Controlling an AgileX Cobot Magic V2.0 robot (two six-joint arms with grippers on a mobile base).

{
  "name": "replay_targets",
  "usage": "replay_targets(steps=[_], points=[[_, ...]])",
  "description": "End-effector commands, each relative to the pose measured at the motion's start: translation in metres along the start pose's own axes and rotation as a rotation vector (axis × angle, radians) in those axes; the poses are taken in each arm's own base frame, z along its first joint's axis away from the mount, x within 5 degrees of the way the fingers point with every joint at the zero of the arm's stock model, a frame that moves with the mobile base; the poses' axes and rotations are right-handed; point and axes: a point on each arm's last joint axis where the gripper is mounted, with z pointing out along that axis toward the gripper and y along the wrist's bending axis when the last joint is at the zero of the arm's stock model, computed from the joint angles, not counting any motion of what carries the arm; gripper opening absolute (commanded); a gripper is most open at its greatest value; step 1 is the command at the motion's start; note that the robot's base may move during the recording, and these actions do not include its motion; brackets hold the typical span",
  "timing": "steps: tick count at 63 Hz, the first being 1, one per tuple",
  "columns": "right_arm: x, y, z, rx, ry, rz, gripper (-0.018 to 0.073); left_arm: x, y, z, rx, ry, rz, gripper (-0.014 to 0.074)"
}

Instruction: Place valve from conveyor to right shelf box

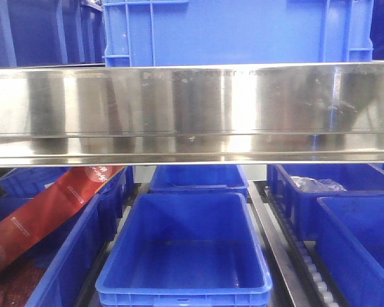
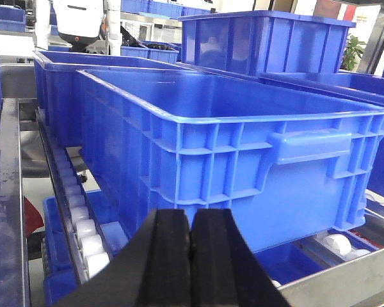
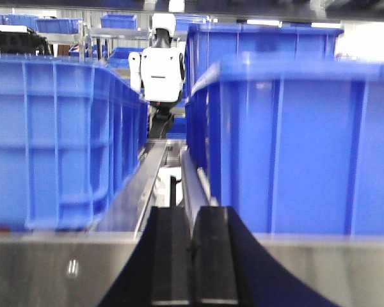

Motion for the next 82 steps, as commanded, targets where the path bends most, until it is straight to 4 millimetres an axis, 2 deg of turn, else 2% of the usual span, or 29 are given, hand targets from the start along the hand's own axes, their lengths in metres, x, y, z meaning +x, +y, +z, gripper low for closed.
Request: replay_targets(steps=[1, 18, 82], points=[[0.0181, -0.0003, -0.0016, -0.002, 0.043, 0.000, -0.0162, -0.0019, 0.0000, -0.0014, 0.000, -0.018, -0.004, -0.0111], [0.0203, 0.0037, -0.0019, -0.073, 0.067, -0.020, -0.0162, -0.0014, -0.0001, -0.0013, 0.000, -0.012, -0.004, -0.0111], [0.0207, 0.0037, -0.0019, -0.075, 0.071, -0.045, -0.0162, -0.0014, -0.0001, -0.0013, 0.000, -0.012, -0.004, -0.0111]])
